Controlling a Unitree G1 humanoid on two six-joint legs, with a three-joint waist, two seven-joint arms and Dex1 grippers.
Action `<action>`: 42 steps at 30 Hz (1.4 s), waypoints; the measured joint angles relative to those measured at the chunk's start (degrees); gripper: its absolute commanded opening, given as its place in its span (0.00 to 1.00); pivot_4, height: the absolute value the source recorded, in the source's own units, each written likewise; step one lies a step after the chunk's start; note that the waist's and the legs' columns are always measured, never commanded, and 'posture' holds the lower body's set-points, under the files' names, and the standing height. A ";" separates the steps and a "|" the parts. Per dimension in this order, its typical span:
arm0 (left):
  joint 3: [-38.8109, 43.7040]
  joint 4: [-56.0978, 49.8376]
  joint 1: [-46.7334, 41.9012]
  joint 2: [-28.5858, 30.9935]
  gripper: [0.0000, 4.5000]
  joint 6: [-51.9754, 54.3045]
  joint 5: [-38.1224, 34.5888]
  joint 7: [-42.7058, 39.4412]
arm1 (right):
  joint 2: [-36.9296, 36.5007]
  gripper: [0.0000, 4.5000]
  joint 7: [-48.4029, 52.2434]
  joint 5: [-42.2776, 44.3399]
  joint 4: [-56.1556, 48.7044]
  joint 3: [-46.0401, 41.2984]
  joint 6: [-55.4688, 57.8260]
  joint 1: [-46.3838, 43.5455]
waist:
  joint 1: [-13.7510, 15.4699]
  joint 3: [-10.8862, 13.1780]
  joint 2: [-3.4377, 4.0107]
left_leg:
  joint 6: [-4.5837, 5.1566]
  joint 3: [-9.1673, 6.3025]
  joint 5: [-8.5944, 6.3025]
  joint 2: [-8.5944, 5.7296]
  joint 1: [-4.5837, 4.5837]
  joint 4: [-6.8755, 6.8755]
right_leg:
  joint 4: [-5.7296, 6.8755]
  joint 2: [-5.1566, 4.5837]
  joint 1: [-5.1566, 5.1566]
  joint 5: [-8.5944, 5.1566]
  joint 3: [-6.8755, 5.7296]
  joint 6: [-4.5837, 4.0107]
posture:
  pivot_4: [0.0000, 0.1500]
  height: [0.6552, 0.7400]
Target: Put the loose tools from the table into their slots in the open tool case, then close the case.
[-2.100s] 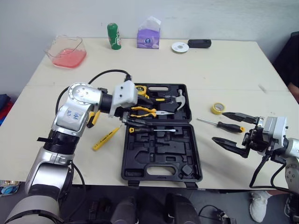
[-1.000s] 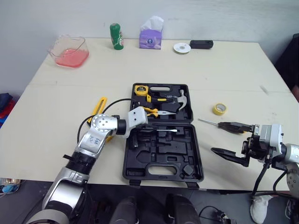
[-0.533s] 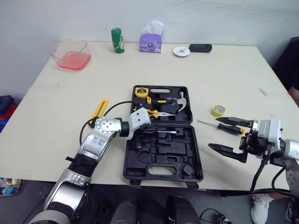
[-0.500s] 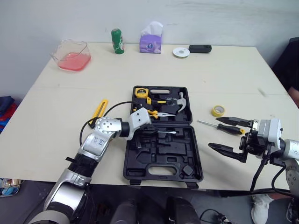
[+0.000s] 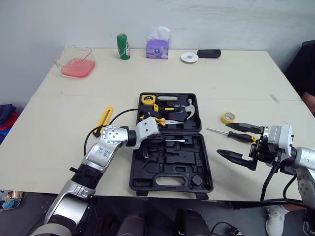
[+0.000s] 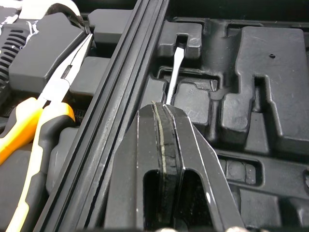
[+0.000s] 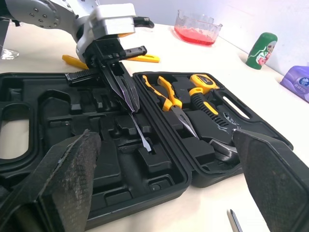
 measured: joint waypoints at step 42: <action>62.26 0.59 45.85 13.84 0.99 -12.76 -16.23 15.30 | -2.74 1.00 -18.99 -8.87 57.87 -23.84 -26.76 4.39 | -1.74 0.73 0.52 | -0.22 0.12 -0.51 0.05 0.13 -0.57 | -0.59 -0.18 -0.07 -0.03 0.09 -0.05 | 1.00 1.00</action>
